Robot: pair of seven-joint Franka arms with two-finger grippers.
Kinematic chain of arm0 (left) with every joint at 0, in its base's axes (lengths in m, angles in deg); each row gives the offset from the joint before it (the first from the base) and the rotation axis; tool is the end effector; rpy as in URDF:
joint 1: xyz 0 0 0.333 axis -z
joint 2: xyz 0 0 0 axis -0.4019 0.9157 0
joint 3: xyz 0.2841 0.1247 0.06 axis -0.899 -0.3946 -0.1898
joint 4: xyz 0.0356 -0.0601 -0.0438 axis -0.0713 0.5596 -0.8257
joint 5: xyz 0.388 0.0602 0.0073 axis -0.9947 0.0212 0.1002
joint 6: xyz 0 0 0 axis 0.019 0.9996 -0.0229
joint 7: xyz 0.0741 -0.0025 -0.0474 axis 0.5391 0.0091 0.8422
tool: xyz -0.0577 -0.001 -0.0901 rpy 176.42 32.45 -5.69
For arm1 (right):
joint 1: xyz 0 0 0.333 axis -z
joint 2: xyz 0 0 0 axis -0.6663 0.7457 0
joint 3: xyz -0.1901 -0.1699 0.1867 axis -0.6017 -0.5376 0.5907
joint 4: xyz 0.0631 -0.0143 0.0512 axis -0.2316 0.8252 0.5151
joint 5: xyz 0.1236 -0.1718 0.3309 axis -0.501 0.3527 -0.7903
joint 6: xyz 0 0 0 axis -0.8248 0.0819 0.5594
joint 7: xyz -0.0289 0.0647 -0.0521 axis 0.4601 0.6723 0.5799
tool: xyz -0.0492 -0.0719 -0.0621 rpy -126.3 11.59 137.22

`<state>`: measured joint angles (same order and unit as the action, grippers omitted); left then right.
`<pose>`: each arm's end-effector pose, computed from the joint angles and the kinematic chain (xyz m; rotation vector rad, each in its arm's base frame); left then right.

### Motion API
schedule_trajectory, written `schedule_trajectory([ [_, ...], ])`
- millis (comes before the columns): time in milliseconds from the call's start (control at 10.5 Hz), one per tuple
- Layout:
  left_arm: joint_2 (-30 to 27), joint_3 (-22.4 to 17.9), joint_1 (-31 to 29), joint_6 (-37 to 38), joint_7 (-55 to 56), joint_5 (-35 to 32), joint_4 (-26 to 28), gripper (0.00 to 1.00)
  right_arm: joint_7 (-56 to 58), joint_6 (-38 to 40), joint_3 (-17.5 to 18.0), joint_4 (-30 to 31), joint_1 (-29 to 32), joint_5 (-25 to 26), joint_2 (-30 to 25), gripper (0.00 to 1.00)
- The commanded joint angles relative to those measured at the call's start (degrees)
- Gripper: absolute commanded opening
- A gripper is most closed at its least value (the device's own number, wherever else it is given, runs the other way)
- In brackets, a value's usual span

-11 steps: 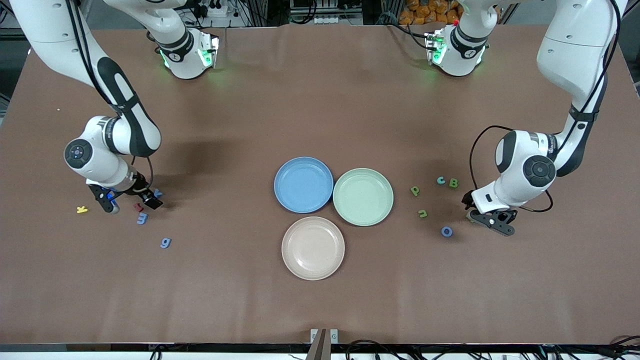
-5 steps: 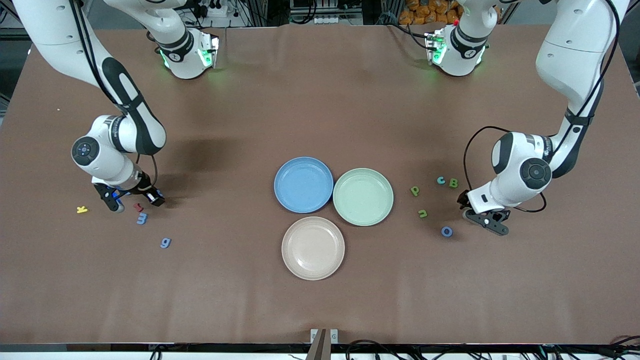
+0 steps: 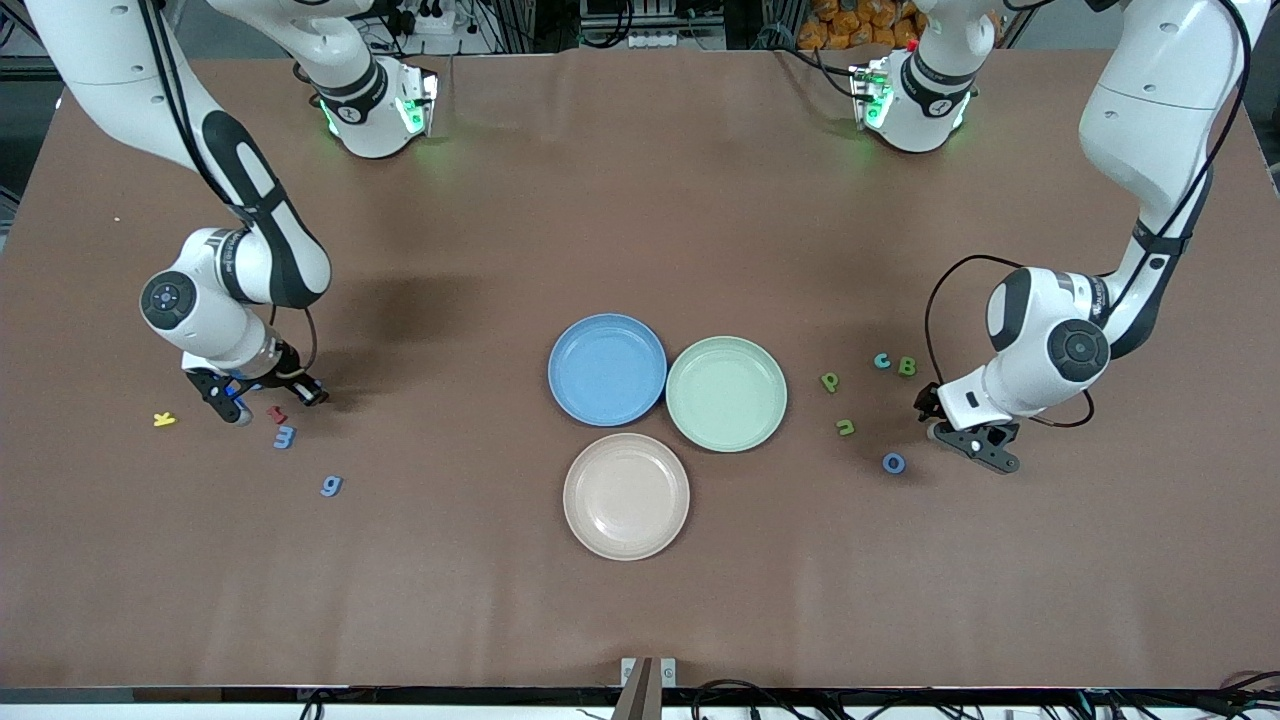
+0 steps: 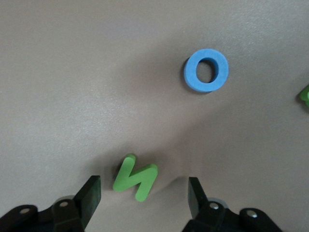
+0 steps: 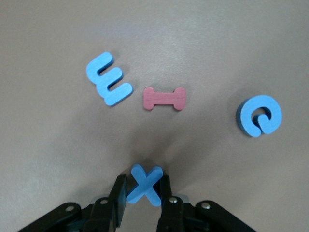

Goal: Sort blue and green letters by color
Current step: 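Grasp the blue X with the right gripper while the left gripper grasps green N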

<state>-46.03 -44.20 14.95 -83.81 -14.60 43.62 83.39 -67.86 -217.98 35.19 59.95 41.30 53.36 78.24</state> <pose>0.6124 -0.0458 0.1819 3.0295 -0.7889 0.0543 0.5393 -0.0413 0.1748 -2.9297 1.1313 -0.0379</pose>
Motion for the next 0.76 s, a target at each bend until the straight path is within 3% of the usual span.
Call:
schedule_trajectory([
  [0, 1.1, 0.6, -0.4, 0.5, -2.0, 1.5, -1.5, 0.75, 11.1, 10.8, 1.2, -1.9, 0.8, -0.7, -6.7, 0.0],
  [190, 1.4, 0.6, -0.3, 0.6, -2.1, 1.2, -2.1, 0.74, 13.9, 15.5, 4.2, -4.3, -0.3, -0.6, -9.3, 0.0],
  [380, 1.9, 0.5, -0.3, 0.6, -2.9, 1.1, -2.5, 0.58, 14.2, 15.6, 5.2, -6.3, -4.8, -0.5, -9.7, 0.0],
  [664, 2.5, 0.5, -0.4, 0.6, -2.7, 1.0, -3.0, 0.48, 17.8, 15.6, 6.2, -9.5, -11.4, -0.1, -9.3, 0.0],
])
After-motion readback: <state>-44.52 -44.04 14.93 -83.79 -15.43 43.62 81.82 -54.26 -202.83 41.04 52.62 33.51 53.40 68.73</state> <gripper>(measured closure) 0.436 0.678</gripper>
